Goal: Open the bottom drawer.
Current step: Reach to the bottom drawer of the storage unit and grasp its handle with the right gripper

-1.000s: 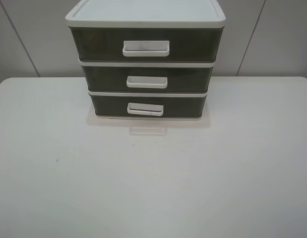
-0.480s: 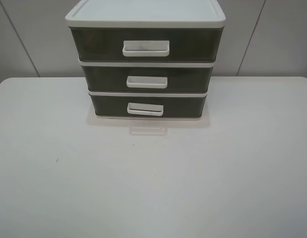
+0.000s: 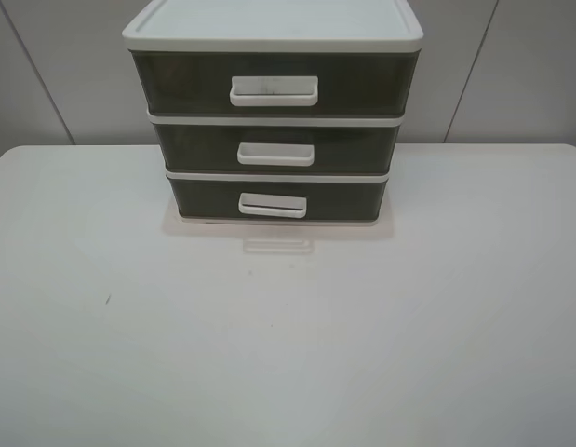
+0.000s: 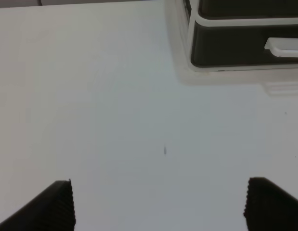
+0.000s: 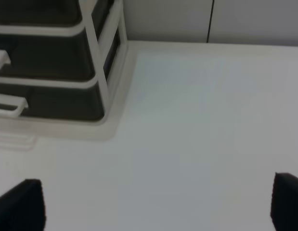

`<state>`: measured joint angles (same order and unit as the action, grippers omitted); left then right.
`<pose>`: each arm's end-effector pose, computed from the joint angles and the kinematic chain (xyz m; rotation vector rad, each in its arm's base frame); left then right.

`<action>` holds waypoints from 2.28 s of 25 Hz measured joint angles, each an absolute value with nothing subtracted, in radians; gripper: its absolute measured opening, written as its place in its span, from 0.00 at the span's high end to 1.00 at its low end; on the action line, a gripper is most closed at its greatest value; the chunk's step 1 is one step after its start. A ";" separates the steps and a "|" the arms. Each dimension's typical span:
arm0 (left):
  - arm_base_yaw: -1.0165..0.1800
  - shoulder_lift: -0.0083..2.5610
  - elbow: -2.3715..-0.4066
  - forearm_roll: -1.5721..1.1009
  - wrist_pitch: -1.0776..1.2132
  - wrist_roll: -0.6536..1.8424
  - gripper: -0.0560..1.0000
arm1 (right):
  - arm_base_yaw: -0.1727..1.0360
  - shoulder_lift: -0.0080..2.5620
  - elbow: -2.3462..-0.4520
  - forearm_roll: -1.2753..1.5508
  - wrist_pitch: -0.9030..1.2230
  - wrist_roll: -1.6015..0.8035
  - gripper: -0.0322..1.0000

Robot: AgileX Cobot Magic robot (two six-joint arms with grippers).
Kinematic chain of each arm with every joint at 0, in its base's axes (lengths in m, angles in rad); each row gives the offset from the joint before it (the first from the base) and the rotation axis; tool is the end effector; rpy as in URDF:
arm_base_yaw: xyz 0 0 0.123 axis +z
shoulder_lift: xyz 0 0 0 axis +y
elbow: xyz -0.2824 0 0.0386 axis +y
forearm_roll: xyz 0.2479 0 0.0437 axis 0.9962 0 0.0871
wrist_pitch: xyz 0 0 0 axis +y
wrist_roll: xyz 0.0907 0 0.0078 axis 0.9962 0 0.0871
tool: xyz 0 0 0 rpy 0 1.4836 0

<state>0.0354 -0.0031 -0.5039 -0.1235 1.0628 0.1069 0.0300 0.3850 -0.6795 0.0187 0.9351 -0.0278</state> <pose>-0.0058 -0.0100 0.2786 0.0790 2.0322 -0.0582 0.0546 0.0030 0.3307 -0.0585 2.1233 0.0239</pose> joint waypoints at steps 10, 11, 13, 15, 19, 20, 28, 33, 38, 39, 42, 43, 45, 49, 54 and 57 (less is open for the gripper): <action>0.035 -0.003 -0.504 -0.123 1.063 0.107 0.27 | 0.071 0.752 -0.746 0.078 0.741 -0.028 0.17; 0.035 -0.003 -0.504 -0.123 1.063 0.107 0.27 | 0.108 0.787 -0.746 0.085 0.723 -0.028 0.17; 0.035 -0.003 -0.504 -0.123 1.063 0.107 0.27 | 0.196 0.849 -0.746 0.093 0.670 -0.028 0.17; 0.035 -0.003 -0.504 -0.123 1.063 0.107 0.27 | 0.300 0.915 -0.745 0.093 0.588 -0.028 0.17; 0.035 -0.003 -0.504 -0.123 1.063 0.107 0.27 | 0.459 1.059 -0.745 0.044 0.418 -0.028 0.17; 0.035 -0.003 -0.504 -0.123 1.063 0.107 0.27 | 0.492 1.095 -0.745 0.013 0.378 -0.028 0.17; 0.035 -0.003 -0.504 -0.123 1.063 0.107 0.27 | 0.679 1.367 -0.700 -0.327 0.089 -0.028 0.17; 0.035 -0.003 -0.504 -0.123 1.063 0.107 0.27 | 0.722 1.472 -0.622 -0.402 -0.160 -0.153 0.17; 0.035 -0.003 -0.504 -0.123 1.063 0.107 0.27 | 0.725 1.581 -0.581 -0.234 -0.318 -0.608 0.17; 0.035 -0.003 -0.504 -0.123 1.063 0.107 0.27 | 0.725 1.605 -0.580 -0.174 -0.351 -0.689 0.17; 0.035 -0.003 -0.504 -0.123 1.063 0.107 0.27 | 0.725 1.675 -0.580 -0.019 -0.432 -0.917 0.17; 0.035 -0.003 -0.504 -0.123 1.063 0.107 0.27 | 0.725 1.702 -0.581 0.009 -0.448 -0.955 0.17; 0.035 -0.003 -0.504 -0.123 1.063 0.107 0.27 | 0.725 1.749 -0.581 0.037 -0.471 -1.001 0.17; 0.035 -0.003 -0.504 -0.123 1.063 0.107 0.27 | 0.725 1.830 -0.588 0.038 -0.496 -1.021 0.17; 0.035 -0.003 -0.504 -0.123 1.063 0.107 0.27 | 0.725 1.881 -0.649 0.015 -0.495 -1.015 0.17; 0.035 -0.003 -0.504 -0.123 1.063 0.107 0.27 | 0.725 1.913 -0.691 0.000 -0.495 -1.001 0.17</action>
